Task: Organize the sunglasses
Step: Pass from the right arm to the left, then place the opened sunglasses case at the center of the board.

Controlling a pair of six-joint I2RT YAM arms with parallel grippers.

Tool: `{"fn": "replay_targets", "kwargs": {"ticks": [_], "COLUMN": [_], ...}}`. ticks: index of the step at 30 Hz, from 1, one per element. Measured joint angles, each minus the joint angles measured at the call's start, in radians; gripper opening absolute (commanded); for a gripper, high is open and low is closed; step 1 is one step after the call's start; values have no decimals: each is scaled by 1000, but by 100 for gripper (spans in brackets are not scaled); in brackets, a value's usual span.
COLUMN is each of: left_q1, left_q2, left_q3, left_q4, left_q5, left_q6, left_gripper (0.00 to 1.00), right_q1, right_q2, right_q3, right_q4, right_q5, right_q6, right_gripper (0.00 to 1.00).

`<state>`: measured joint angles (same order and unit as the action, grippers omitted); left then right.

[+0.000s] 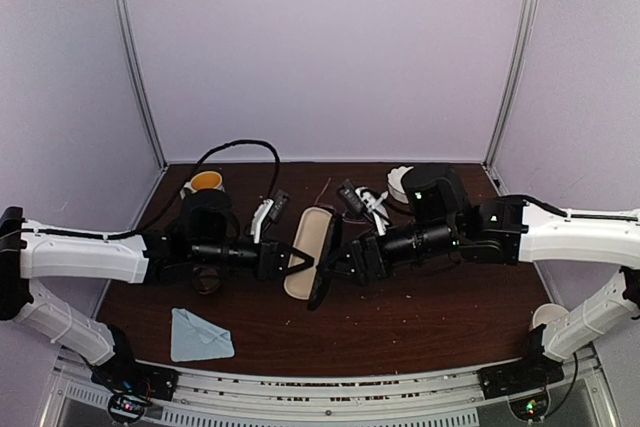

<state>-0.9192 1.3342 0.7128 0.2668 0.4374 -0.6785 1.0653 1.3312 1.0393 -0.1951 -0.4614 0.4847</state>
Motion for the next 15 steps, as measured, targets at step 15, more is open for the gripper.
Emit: {"fn": "replay_targets", "kwargs": {"ticks": [15], "left_q1": [4], "left_q2": [47], "left_q3": [4], "left_q4": [-68], "left_q5": [-246], "left_q6": [-146], "left_gripper": [11], "right_q1": [3], "right_q2": [-99], "right_q3": [-85], "right_q4": [81], "right_q5": [221], "right_q6": [151], "right_gripper": [100]}}
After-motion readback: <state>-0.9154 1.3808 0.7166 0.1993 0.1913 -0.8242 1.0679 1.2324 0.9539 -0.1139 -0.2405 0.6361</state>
